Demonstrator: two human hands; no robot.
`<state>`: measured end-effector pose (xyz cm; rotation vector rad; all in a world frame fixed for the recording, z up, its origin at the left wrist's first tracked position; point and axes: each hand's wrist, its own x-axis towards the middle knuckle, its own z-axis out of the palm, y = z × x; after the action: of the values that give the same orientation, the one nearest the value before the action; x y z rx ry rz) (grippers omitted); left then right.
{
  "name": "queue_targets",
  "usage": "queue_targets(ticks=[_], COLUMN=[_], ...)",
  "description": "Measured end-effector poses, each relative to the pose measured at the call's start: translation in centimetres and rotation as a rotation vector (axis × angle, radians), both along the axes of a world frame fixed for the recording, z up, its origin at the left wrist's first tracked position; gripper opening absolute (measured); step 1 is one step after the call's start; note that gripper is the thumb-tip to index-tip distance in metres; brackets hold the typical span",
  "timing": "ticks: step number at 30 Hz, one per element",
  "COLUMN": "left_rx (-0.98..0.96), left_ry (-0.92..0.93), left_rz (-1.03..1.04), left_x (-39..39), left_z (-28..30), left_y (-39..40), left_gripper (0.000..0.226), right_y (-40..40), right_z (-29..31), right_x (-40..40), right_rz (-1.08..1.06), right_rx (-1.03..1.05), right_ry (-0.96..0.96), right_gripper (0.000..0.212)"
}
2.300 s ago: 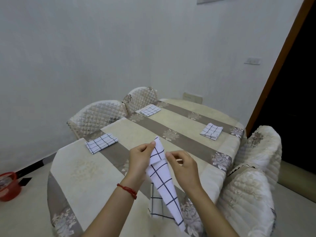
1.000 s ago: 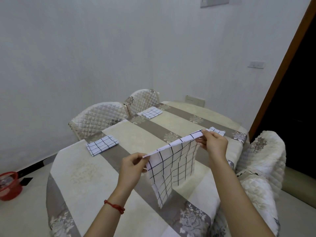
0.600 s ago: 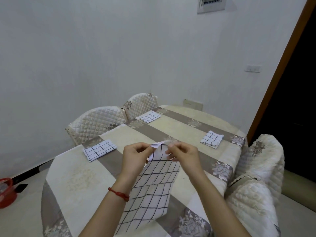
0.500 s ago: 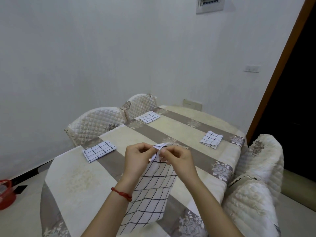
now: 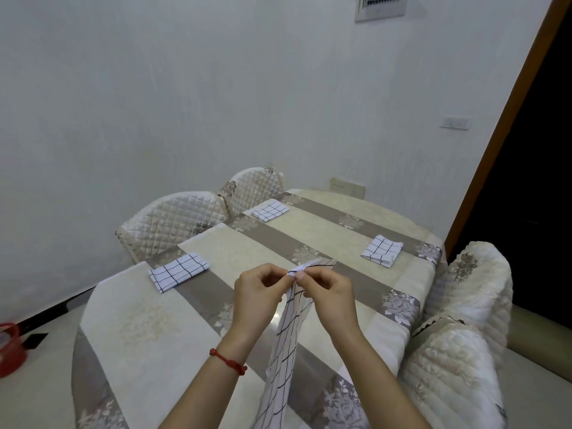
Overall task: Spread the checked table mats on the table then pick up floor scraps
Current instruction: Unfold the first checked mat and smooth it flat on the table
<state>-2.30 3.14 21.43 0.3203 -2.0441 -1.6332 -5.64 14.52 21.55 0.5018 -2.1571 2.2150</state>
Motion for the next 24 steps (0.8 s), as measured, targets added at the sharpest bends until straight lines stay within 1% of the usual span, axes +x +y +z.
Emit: queue_targets(ticks=[2, 4, 7, 14, 20, 24], left_rx=[0.031, 0.086, 0.155, 0.127, 0.158, 0.165], left_ry=[-0.003, -0.003, 0.008, -0.016, -0.014, -0.013], left_rz=[-0.044, -0.092, -0.121, -0.153, -0.092, -0.029], left_x=[0.2, 0.4, 0.6, 0.3, 0.0, -0.5], left_z=[0.1, 0.3, 0.6, 0.6, 0.1, -0.5], left_y=[0.0, 0.1, 0.3, 0.3, 0.5, 0.3], left_gripper=[0.018, 0.013, 0.008, 0.006, 0.024, 0.03], right_y=[0.0, 0.2, 0.4, 0.6, 0.8, 0.9], right_z=[-0.2, -0.3, -0.5, -0.8, -1.2, -1.6], right_x=[-0.1, -0.3, -0.6, -0.6, -0.6, -0.5], right_rz=[-0.008, -0.013, 0.002, 0.046, 0.023, 0.019], right_rx=[-0.003, -0.005, 0.043, 0.117, 0.203, 0.166], right_ry=[0.002, 0.005, 0.045, 0.107, 0.148, 0.063], right_gripper=[0.017, 0.018, 0.02, 0.024, 0.014, 0.013])
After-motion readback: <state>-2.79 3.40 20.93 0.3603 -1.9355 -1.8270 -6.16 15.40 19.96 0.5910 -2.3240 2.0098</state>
